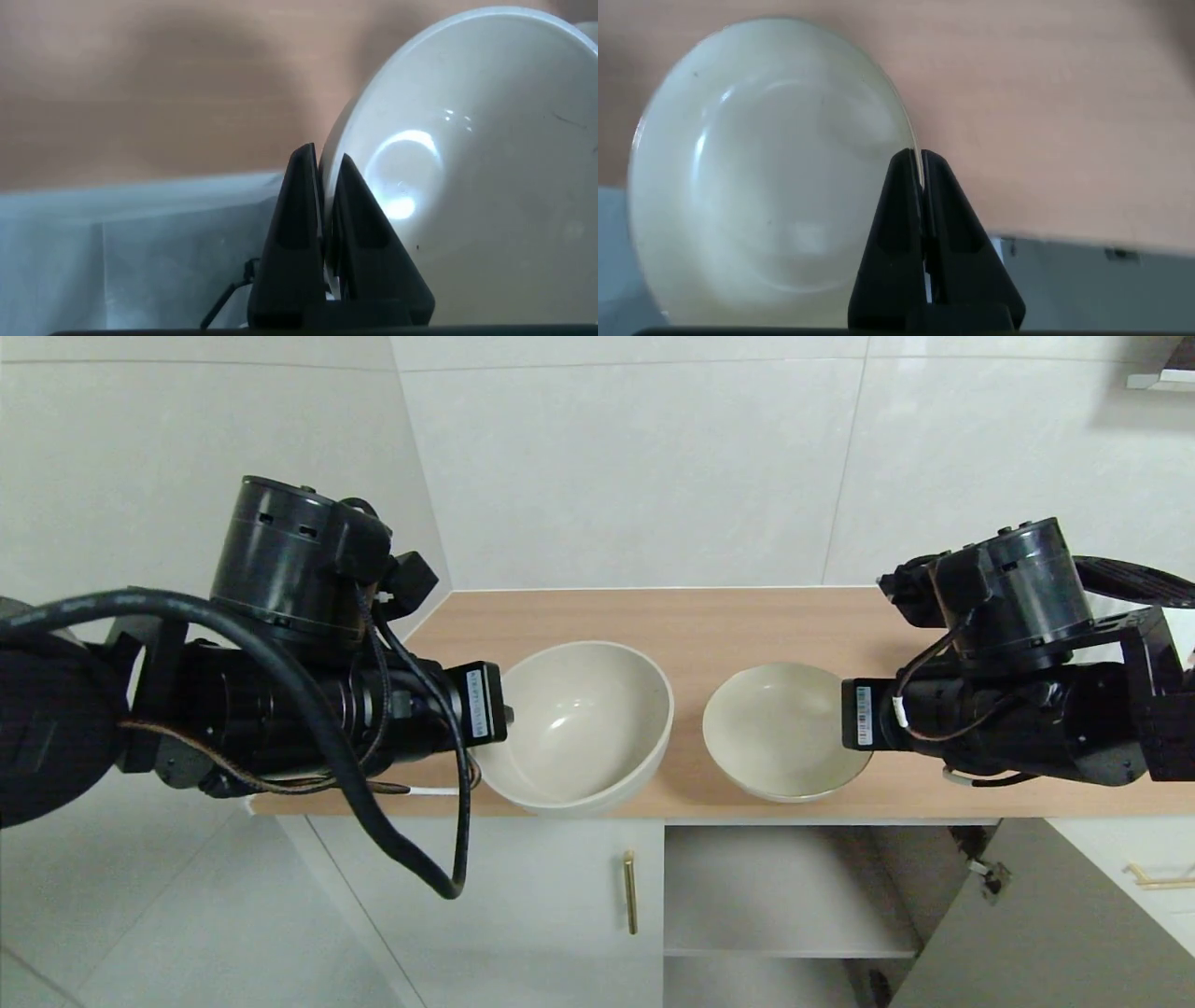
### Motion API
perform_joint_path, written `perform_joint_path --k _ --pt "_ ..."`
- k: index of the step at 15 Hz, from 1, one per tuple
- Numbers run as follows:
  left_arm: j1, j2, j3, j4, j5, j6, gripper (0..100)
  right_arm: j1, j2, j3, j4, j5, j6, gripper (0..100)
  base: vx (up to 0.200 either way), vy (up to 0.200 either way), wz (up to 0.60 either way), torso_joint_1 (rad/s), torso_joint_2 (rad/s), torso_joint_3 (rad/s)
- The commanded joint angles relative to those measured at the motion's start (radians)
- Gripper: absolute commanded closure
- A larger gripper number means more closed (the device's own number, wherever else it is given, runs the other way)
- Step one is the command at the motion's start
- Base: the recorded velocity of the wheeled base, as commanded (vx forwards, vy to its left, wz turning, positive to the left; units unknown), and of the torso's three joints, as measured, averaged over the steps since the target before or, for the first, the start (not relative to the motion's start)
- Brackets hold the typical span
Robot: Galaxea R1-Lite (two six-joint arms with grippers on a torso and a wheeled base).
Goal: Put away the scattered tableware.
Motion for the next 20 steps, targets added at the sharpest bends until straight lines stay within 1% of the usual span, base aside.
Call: perform_joint_path --k 1,12,15,20 --pt "-0.003 0.002 0.000 0.001 0.000 0.000 100 0.001 -0.003 -0.003 -0.002 -0.003 0.000 100 -0.200 0.000 0.00 0.012 0.01 0.002" --pt "-0.003 0.010 0.000 0.001 -0.002 0.001 100 0.010 0.010 -0.003 -0.003 -0.015 0.000 100 0.000 0.000 0.00 0.000 0.00 0.000" --pt "-0.003 0.015 0.000 0.001 -0.002 0.001 100 0.013 0.010 0.000 -0.014 -0.048 -0.003 100 0.000 0.000 0.00 0.000 0.00 0.000" --pt "-0.003 0.021 -0.002 -0.001 -0.002 0.001 100 0.020 0.014 0.001 -0.012 -0.069 -0.018 100 0.000 0.000 0.00 0.000 0.00 0.000"
